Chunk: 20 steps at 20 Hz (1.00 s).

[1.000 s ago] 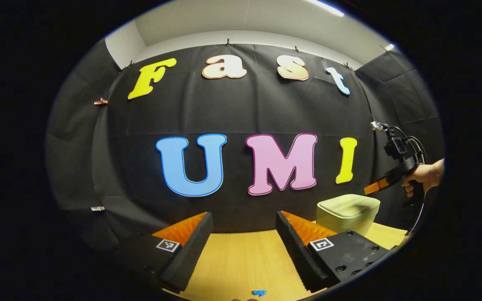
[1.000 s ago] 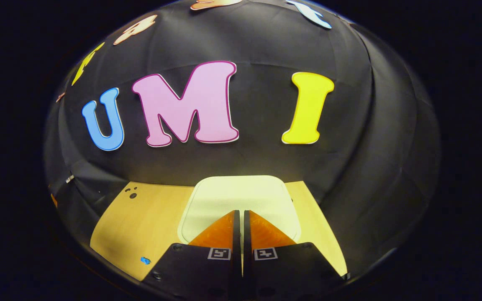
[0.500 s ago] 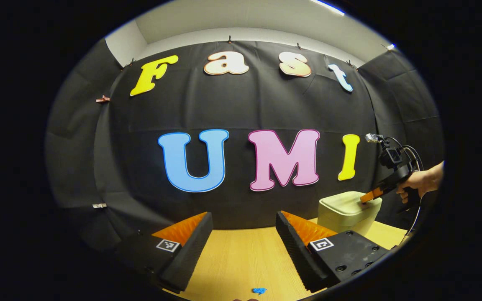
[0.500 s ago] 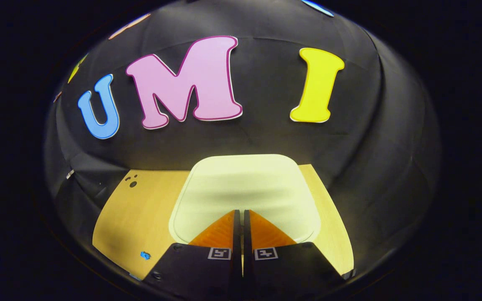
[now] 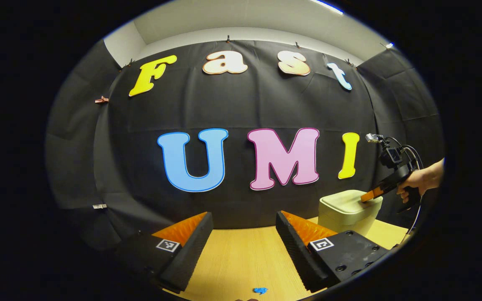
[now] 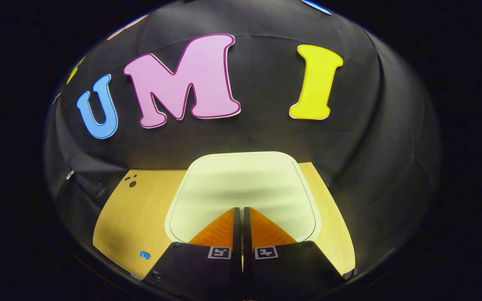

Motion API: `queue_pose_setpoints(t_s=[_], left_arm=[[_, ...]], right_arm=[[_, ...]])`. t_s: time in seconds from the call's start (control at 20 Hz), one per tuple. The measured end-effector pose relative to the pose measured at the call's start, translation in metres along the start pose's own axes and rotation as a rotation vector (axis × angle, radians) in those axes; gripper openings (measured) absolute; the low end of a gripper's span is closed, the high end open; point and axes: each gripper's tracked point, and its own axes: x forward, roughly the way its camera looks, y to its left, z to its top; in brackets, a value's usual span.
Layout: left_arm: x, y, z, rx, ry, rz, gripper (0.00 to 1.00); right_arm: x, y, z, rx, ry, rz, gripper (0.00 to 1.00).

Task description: Press the lid of the desktop garbage bin to open it, pick up the crumpled paper on the desktop and throw it into the bin, then pick up the pop can on the desktop and drop it into the bin, and finally close the garbage bin lid.

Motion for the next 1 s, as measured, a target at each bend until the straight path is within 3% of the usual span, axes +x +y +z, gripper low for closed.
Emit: queue_pose_setpoints(t_s=[0.2, 0.4, 0.8, 1.0], left_arm=[[-0.002, -0.001, 0.003, 0.005, -0.009, -0.002, 0.97], [-0.003, 0.001, 0.004, 0.008, -0.010, 0.001, 0.97], [-0.007, -0.003, 0.000, 0.007, -0.006, -0.009, 0.97], [-0.010, -0.006, -0.007, 0.014, 0.008, -0.020, 0.97]], right_arm=[[-0.006, 0.005, 0.008, 0.046, -0.024, 0.006, 0.05], [-0.019, 0.010, 0.025, 0.011, -0.094, 0.012, 0.06], [-0.088, 0.017, 0.102, 0.031, -0.390, 0.020, 0.05], [-0.135, 0.028, 0.118, 0.001, -0.539, 0.043, 0.05]])
